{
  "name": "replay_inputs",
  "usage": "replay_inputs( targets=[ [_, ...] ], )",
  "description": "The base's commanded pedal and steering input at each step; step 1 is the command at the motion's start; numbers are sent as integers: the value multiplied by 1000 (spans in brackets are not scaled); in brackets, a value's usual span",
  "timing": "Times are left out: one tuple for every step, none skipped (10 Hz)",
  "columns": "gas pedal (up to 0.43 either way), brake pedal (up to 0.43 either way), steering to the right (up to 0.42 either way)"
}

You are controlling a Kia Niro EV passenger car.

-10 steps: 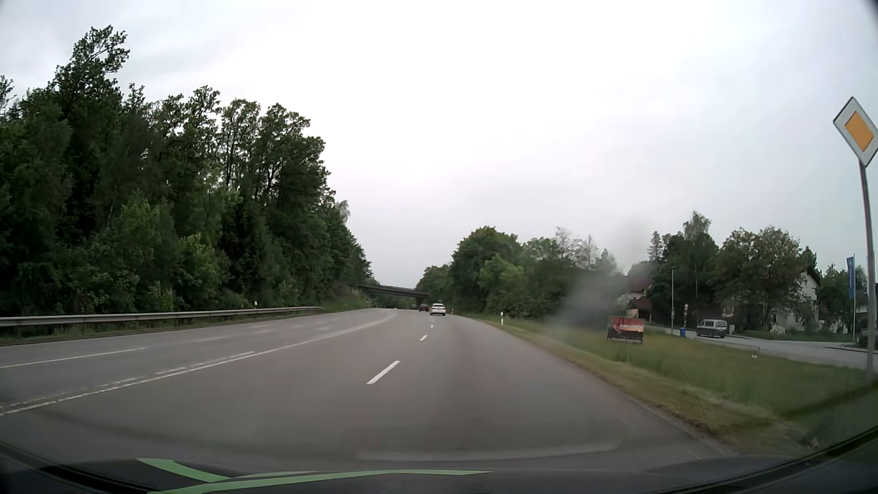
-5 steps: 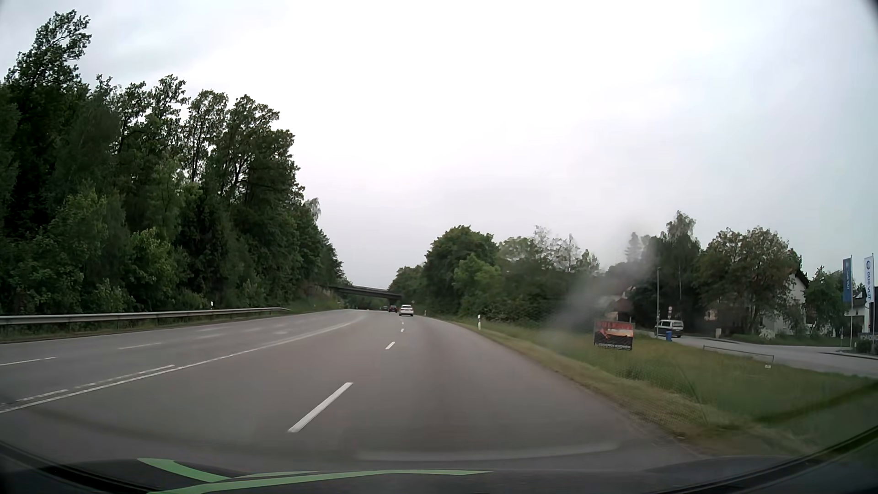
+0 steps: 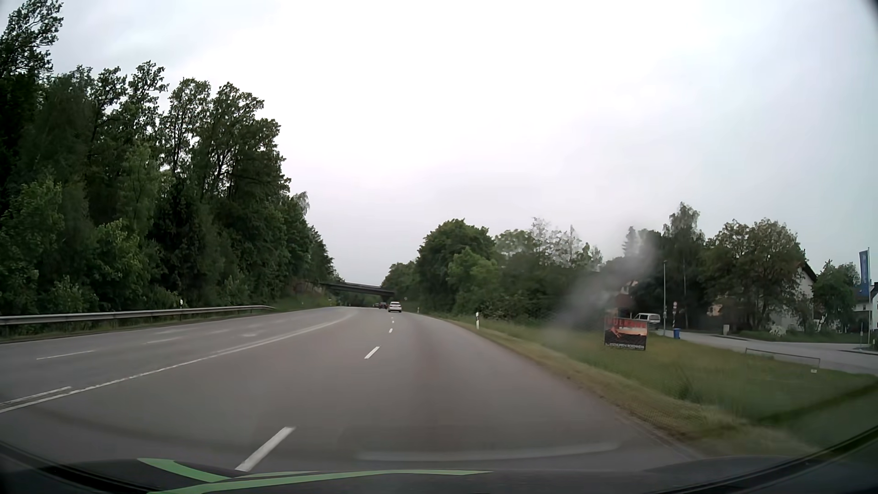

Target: Follow the waypoints while adhering to traffic rules and regulations

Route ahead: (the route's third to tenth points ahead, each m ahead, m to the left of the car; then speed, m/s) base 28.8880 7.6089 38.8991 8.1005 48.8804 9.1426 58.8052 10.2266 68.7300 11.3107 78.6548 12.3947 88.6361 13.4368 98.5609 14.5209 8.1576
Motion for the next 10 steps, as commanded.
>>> replay_inputs(
  targets=[
    [358, 0, 0],
    [358, 0, -2],
    [358, 0, -4],
    [358, 0, -6],
    [358, 0, -6],
    [358, 0, -6],
    [358, 0, -6],
    [358, 0, -8],
    [358, 0, -9],
    [358, 0, -10]
  ],
)
